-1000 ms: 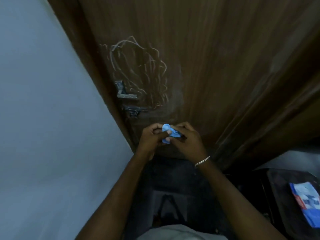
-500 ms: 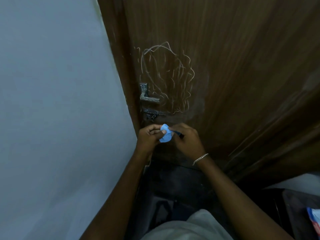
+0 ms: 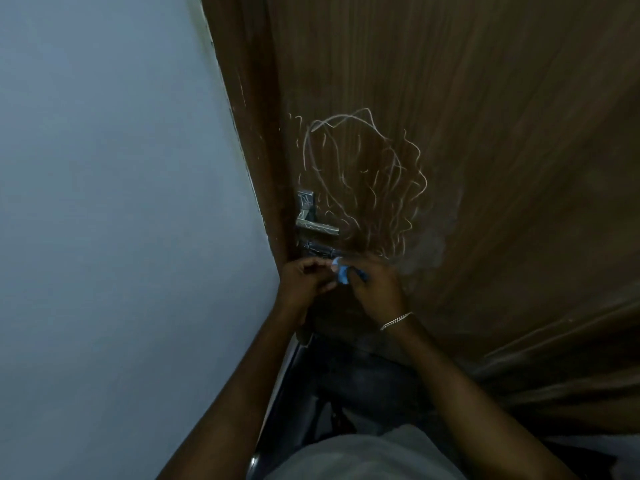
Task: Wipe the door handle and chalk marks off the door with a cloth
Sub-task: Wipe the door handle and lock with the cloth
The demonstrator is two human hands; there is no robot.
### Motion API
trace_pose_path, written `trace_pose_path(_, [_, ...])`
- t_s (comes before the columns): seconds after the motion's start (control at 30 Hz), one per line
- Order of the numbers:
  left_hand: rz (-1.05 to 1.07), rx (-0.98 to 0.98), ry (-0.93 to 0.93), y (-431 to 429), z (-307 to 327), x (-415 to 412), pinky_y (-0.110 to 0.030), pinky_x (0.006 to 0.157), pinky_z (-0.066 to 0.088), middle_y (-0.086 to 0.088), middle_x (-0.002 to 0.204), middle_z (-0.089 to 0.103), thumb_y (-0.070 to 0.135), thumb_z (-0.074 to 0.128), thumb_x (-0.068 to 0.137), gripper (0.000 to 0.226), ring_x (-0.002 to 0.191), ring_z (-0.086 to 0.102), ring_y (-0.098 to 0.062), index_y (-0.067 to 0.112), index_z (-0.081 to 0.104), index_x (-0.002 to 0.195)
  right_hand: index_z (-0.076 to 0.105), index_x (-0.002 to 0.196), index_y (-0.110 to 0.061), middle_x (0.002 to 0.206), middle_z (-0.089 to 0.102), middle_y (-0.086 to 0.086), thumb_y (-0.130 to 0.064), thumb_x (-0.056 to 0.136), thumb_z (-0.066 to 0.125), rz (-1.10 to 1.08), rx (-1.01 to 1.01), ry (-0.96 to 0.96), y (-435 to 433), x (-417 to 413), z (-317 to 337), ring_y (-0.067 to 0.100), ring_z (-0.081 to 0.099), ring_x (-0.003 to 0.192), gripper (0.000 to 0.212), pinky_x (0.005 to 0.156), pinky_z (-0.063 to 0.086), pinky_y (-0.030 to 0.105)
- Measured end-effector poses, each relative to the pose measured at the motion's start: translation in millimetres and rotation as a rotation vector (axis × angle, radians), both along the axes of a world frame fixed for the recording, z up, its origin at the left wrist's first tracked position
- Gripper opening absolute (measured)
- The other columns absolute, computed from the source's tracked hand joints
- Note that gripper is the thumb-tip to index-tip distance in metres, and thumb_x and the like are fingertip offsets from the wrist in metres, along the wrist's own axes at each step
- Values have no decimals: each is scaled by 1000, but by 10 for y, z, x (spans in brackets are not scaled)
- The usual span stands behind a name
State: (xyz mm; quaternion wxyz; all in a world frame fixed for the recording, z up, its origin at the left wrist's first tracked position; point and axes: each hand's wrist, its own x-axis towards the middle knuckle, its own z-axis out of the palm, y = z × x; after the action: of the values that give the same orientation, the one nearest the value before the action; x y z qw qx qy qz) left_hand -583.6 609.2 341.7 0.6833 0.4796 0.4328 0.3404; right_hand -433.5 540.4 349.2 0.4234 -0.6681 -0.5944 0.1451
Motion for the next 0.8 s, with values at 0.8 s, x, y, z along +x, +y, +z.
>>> trace_pose_path(0.8, [182,-192,78,976,-452,-38,-21,68,61,-6,86,76,12,60,98,12,74,76,-14,12,72,99,68,113,-10,107,60,11,5,79,71,-84,37,-407,1083,189,-488,28,57,97,37,81,51,36])
